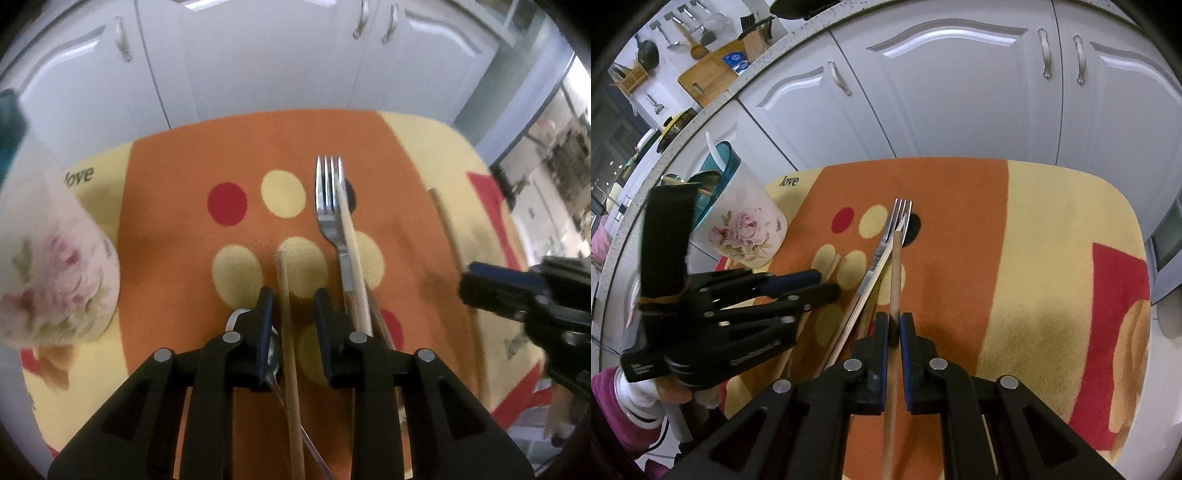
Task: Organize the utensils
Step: 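Lift the held spoon and chopsticks off the mat with both tools, then carry the spoon and chopsticks in both tools over the teal-lidded cup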
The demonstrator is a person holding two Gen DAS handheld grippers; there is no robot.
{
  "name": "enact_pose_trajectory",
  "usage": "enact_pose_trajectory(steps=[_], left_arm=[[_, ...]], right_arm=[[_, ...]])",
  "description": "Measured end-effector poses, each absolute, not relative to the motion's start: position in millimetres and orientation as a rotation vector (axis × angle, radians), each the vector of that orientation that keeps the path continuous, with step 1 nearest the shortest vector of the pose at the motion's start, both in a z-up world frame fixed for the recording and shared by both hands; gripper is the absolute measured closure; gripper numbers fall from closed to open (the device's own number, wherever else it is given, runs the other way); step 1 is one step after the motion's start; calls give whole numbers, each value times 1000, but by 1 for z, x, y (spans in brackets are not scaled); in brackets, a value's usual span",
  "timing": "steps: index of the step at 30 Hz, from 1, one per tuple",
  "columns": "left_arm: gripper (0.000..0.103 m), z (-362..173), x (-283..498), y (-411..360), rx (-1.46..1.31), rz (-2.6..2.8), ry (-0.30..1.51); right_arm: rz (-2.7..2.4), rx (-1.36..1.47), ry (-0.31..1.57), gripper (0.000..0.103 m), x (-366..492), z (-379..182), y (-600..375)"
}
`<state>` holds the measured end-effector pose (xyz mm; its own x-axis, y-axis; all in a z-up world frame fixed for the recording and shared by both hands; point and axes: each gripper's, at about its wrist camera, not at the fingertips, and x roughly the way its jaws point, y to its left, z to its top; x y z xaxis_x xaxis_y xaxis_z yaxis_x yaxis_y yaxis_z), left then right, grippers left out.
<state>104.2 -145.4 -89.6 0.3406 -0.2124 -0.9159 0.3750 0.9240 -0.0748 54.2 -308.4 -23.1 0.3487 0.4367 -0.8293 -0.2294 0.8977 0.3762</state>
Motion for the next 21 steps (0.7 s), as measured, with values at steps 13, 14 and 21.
enact_pose_trajectory(steps=[13,14,21], left_arm=[[99,-24,64,-102,-12,-484,1029],[99,-14,57,-95,-34,-492,1010],[99,33,26,-57,-122,-503,917]], right_arm=[[468,228,1070,97,40,6,-312],[475,229,1058,97,37,12,-311],[517,206,971,97,20,49,-297]])
